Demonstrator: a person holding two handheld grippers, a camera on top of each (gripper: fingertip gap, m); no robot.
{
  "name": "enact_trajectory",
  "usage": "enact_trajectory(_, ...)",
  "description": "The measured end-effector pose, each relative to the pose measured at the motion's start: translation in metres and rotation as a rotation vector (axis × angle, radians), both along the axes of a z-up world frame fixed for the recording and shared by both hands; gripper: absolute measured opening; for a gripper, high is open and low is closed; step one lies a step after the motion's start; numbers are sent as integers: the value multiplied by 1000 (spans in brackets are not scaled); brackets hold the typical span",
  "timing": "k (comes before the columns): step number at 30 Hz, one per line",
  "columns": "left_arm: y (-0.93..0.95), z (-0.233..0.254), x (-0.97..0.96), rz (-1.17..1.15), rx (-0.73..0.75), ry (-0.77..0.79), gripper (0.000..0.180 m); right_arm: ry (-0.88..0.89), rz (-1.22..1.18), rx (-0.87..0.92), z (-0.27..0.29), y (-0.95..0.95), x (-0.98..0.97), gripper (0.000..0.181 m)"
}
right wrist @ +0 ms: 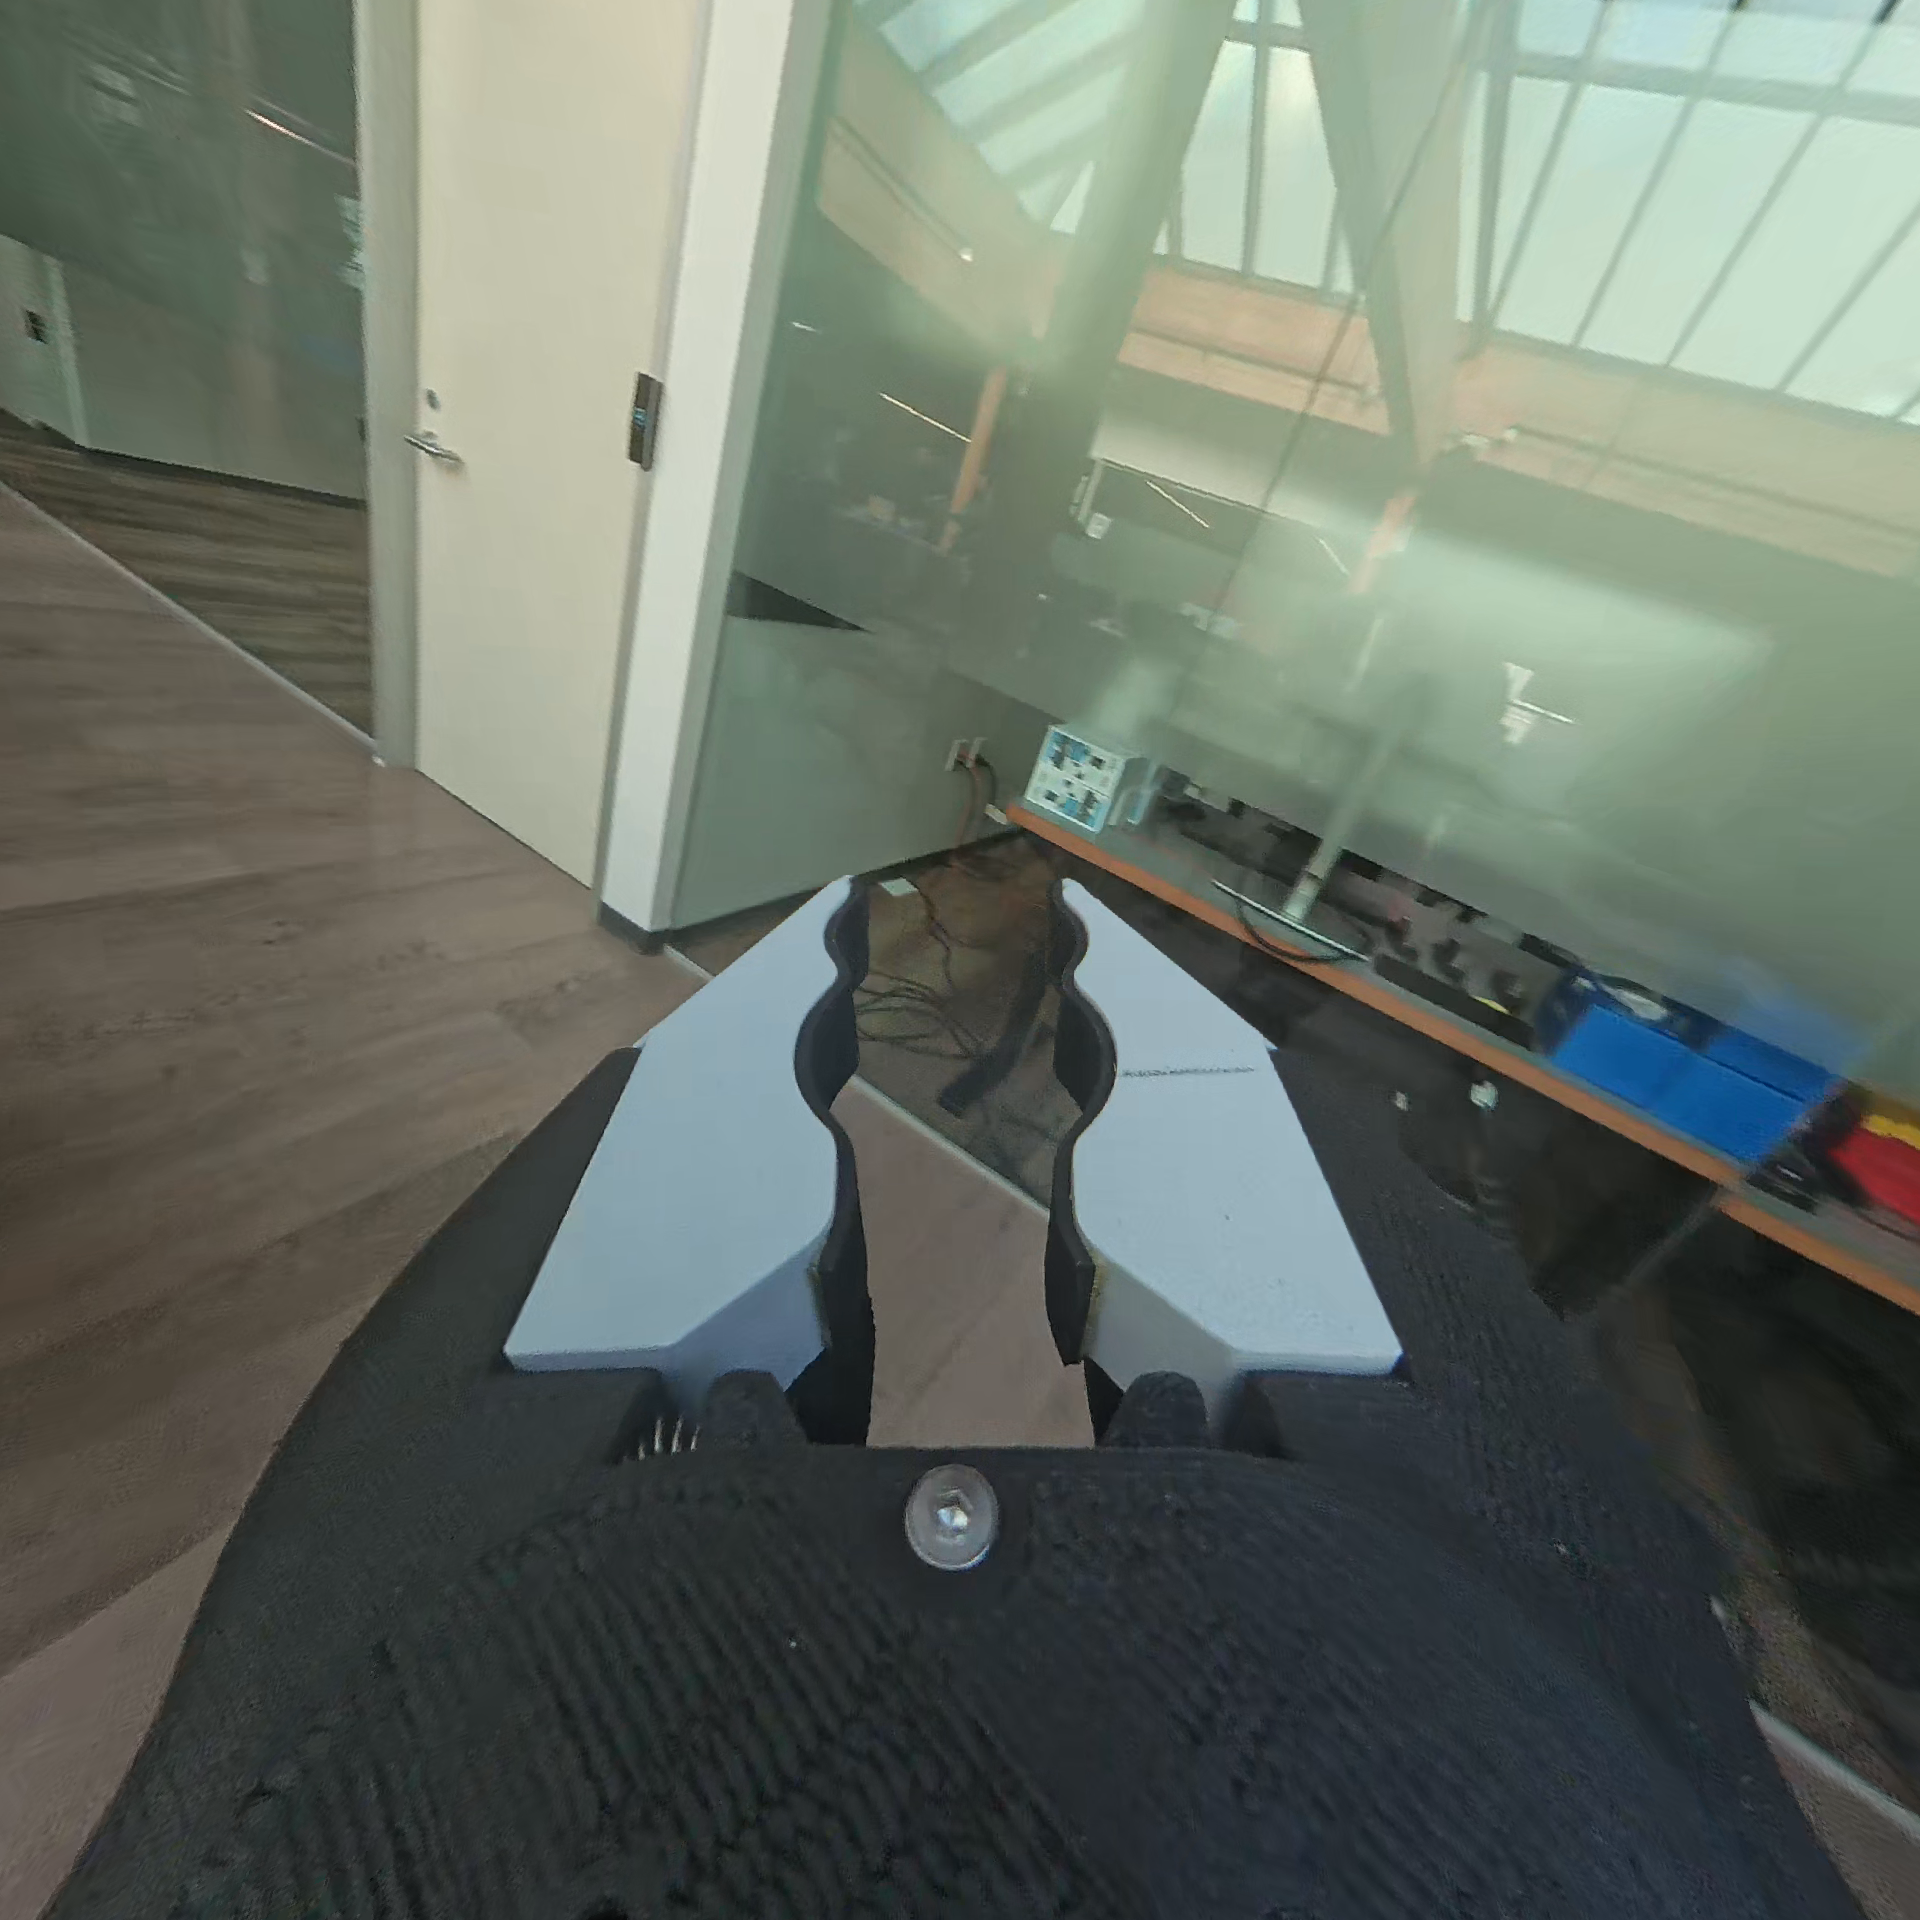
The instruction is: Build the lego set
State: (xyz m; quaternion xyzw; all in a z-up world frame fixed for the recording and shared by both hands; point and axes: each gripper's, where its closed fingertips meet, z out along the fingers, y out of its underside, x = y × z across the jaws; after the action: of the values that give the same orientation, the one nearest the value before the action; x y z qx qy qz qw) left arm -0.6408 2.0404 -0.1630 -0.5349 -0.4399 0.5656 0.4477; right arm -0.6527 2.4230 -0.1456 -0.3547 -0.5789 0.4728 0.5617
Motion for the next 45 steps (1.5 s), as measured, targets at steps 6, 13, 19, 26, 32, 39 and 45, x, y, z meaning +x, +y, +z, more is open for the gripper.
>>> enact_trajectory(6, -123, -14, -73, 288, 35, 63, 94, 37, 293, -42, -21, -139, -185, 49)
enact_trajectory(13, -229, -42, -195, 536, -76, -5, 102, -21, 541, -85, -29, -285, -376, 60)
enact_trajectory(19, -264, -24, -343, 556, -39, 22, 100, -74, 608, -53, -27, -331, -533, 59)
enact_trajectory(26, -332, -26, -492, 674, -23, 74, 101, -178, 770, -50, -54, -419, -726, 59)
enact_trajectory(32, -384, -1, -623, 719, -21, 100, 103, -248, 1050, 54, -49, -548, -842, 59)
enact_trajectory(39, -475, -14, -707, 793, 3, 47, 109, -272, 1320, 64, -56, -727, -912, 62)
enact_trajectory(45, -596, -49, -733, 899, 0, 7, 111, -214, 1497, 113, -67, -885, -937, 62)
